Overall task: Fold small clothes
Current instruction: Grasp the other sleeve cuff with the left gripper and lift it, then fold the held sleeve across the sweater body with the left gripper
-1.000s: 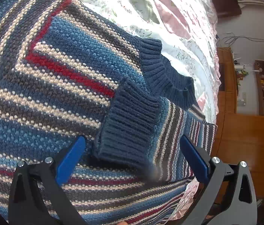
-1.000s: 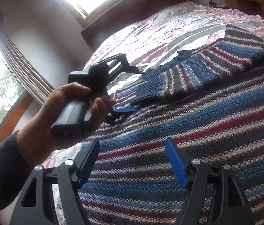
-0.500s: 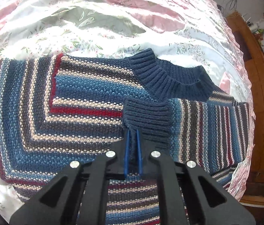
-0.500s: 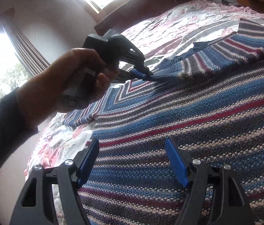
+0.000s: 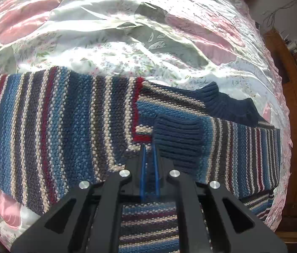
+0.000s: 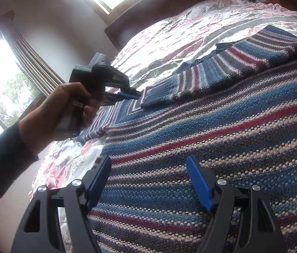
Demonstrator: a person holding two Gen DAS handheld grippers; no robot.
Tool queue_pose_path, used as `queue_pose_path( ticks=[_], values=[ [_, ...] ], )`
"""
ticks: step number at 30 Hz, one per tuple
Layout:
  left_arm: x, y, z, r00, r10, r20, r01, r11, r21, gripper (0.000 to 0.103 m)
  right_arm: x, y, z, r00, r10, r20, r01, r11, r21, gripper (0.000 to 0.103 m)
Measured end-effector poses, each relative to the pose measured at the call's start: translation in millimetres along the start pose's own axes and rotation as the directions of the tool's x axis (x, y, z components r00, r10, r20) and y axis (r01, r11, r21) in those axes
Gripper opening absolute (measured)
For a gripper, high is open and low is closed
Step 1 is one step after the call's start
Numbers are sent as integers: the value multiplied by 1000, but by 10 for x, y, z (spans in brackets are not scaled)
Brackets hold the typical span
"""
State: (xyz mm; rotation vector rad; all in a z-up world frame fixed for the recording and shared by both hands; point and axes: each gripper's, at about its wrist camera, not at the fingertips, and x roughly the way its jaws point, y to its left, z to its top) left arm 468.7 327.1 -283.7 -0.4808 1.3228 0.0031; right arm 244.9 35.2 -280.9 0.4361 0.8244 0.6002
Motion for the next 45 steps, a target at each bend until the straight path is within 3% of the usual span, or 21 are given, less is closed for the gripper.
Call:
queue_pose_path(
  ticks=[2,5,7,9,11,12,15,18,20,22,24,28,30,33,36,39,45],
  values=[
    [47,90,-30,1000,25,-5,-25,1000,-16,5,11,-1,-4,1000,-2,-3,2,1000,-1,75],
    [-54,78,-71,999,-20,31,20,1000,3,7,32,-9,-1,1000,-3,-8,3,1000,0,75],
    [-162,-39,-116,990,-132,58,130,991,31,24,40,-23,5,1000,-1,-9,1,1000,2,75],
    [-173,-201,-166,969,-244,49,241,969,56,34,52,-28,5,1000,1,-12,-1,1000,3,75],
    [-71,-325,-197,951,-309,18,308,950,46,39,58,-23,-7,1000,-6,-14,6,1000,3,75],
    [2,-368,-212,948,-317,1,317,948,40,41,65,-27,-6,1000,-8,-16,8,1000,3,75],
    [247,-333,-257,969,-243,-41,244,970,3,41,71,-44,-1,1000,-13,-15,13,1000,5,75],
    [272,-180,-279,967,-251,-37,250,968,-25,38,82,-72,-4,1000,-21,-19,22,1000,2,75],
    [172,-64,-283,967,-252,-26,251,967,-34,42,99,-86,-13,999,-29,-29,29,1000,0,75],
    [13,91,-294,969,-246,-9,245,969,-38,55,106,-67,-14,999,-35,-34,35,999,-11,77],
    [-201,336,-314,970,-243,14,244,969,-45,60,127,-35,-5,998,-42,-45,41,999,-28,78],
    [-752,1092,-334,953,-279,114,291,951,-106,75,172,37,91,996,-49,-79,45,998,-45,79],
    [-1021,1511,-335,955,-245,167,268,953,-138,77,217,59,216,996,-37,-86,33,998,-46,81],
    [-1340,2179,-350,955,-190,228,241,946,-217,79,335,103,431,992,-85,-95,75,991,-111,82],
    [-1619,2778,-352,939,-166,302,259,919,-298,84,476,57,697,988,-88,-130,73,991,-115,86],
    [-1818,3332,-353,922,-122,368,264,891,-368,85,650,-74,1000,979,-105,-177,88,991,-98,86],
    [-1829,3960,-216,919,-46,392,239,856,-458,85,907,-155,1418,961,-188,-204,164,978,-130,85]
  ],
)
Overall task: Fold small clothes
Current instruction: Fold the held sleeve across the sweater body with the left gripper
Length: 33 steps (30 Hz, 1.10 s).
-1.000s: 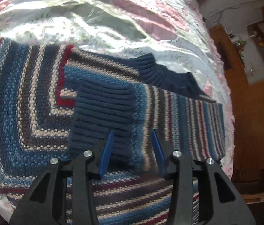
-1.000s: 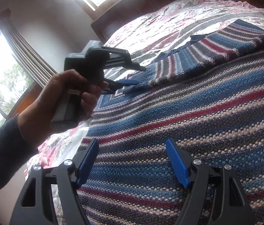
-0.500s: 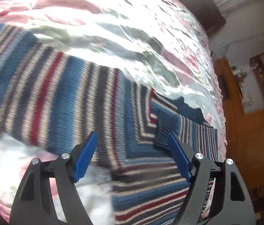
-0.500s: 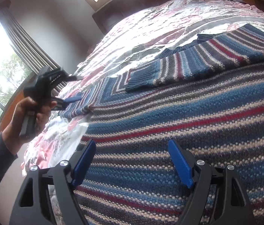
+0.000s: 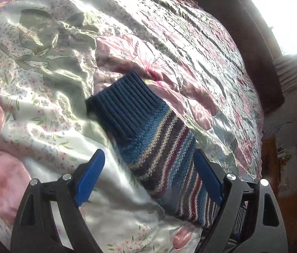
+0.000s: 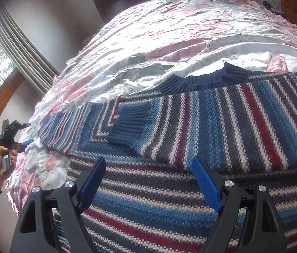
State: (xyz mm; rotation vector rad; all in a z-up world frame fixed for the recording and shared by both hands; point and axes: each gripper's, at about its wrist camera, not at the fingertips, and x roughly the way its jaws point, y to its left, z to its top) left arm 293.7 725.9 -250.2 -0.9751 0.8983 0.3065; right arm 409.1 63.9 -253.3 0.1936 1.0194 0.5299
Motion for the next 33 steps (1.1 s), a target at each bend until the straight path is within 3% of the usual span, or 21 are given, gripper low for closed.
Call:
queue_pose_path(
  ticks=[8,9,10,12,14,16,18,23,26,33],
  values=[
    [397,199,184,1000,11,2,-11,996,-91,82,175,210,63,999,30,-13,-30,1000,-7,80],
    [407,183,189,1000,12,10,-11,996,-85,75,190,222,49,999,33,-18,-33,999,-7,80],
    [426,156,201,1000,17,5,-16,998,-67,58,213,230,38,999,34,-26,-34,999,-7,80],
    [472,112,214,998,61,-4,-61,998,-33,37,237,234,5,999,34,-35,-35,999,-11,80],
    [476,85,229,998,64,-1,-64,998,-30,31,231,225,-42,998,39,-42,-39,999,-13,80],
    [435,15,227,998,64,16,-63,998,-17,18,196,197,-101,998,42,-46,-43,999,-12,80],
    [351,-108,198,997,59,42,-60,998,3,15,151,163,-156,998,41,-47,-42,999,-13,80],
    [-20,-812,22,991,7,133,-26,990,137,13,1,17,-201,999,32,-39,-33,999,-14,80],
    [-194,-1434,-243,987,-36,158,-7,964,264,13,-105,-114,-192,999,29,-28,-29,1000,5,80],
    [-115,-2761,-1074,977,-191,91,137,898,418,12,-373,-409,-206,999,40,-11,-40,998,49,80]
  ],
)
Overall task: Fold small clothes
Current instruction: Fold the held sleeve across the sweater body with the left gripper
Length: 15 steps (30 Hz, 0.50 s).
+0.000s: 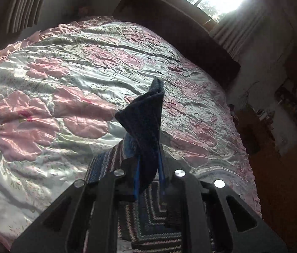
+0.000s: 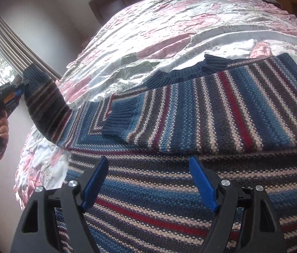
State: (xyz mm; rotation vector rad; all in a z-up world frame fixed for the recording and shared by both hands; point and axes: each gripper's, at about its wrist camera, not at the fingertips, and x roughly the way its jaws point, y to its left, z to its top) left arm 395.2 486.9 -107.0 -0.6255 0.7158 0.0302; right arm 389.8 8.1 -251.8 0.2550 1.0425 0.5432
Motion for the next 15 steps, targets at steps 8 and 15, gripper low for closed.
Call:
queue_pose_path(
  ticks=[8,15],
  values=[
    [834,-1065,-798,993,-45,-113,59,991,118,12,-252,-358,61,1000,-18,12,18,1000,17,80],
    [1586,-1311,-1582,971,9,-240,35,983,178,12,-241,-625,97,1000,-21,-13,21,999,38,80]
  ],
)
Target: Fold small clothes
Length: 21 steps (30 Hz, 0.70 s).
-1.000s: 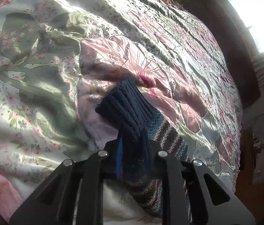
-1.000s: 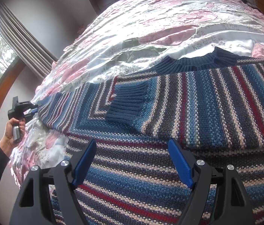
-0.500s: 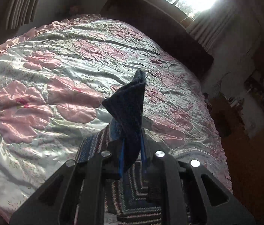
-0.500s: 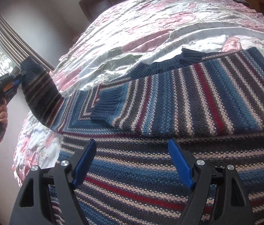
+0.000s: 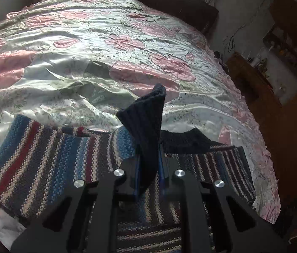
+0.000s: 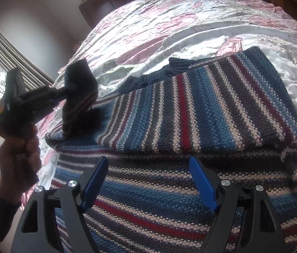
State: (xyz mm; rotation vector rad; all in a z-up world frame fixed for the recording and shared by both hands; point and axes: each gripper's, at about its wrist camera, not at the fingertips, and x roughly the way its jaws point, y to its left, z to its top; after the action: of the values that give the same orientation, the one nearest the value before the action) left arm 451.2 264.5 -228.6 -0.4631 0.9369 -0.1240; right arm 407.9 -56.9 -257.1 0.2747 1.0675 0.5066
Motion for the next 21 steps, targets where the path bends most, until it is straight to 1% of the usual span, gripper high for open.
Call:
queue_pose_path(
  ticks=[3,6,7,8,10,12,15,17,18,19,20,21],
  values=[
    [232,-14,-192,999,11,-44,-11,1000,-1,12,-6,-31,10,1000,9,-2,-9,1000,-2,80],
    [346,-23,-341,997,12,-71,-12,1000,-1,13,-3,-42,54,999,36,-6,-36,999,20,80],
    [368,-15,-374,997,5,-81,-5,1000,-2,15,2,-44,81,999,52,-7,-52,998,35,81],
    [384,-22,-399,996,-2,-91,2,1000,5,20,8,-42,115,998,68,-6,-67,996,52,82],
    [349,-40,-440,995,-37,-89,39,999,18,49,31,-23,205,993,117,-2,-117,989,96,83],
    [240,-46,-453,995,-63,-72,65,997,32,60,89,10,308,984,178,-2,-176,974,142,83],
    [-8,11,-451,991,-125,-54,126,992,7,70,300,33,454,968,250,-23,-239,944,228,82],
    [-218,121,-480,989,-146,-30,145,989,-13,74,508,24,511,954,297,-50,-269,913,308,77],
    [-321,186,-506,988,-151,-19,150,988,-24,77,626,16,525,940,334,-64,-292,889,354,68],
    [-420,269,-538,987,-163,-12,162,986,-37,77,740,12,529,926,370,-76,-312,863,398,59],
    [-515,353,-569,986,-169,-5,168,985,-49,77,853,19,530,918,387,-90,-315,846,431,56],
    [-599,438,-600,986,-168,3,168,984,-59,79,949,34,521,915,392,-98,-310,836,453,52]
  ],
)
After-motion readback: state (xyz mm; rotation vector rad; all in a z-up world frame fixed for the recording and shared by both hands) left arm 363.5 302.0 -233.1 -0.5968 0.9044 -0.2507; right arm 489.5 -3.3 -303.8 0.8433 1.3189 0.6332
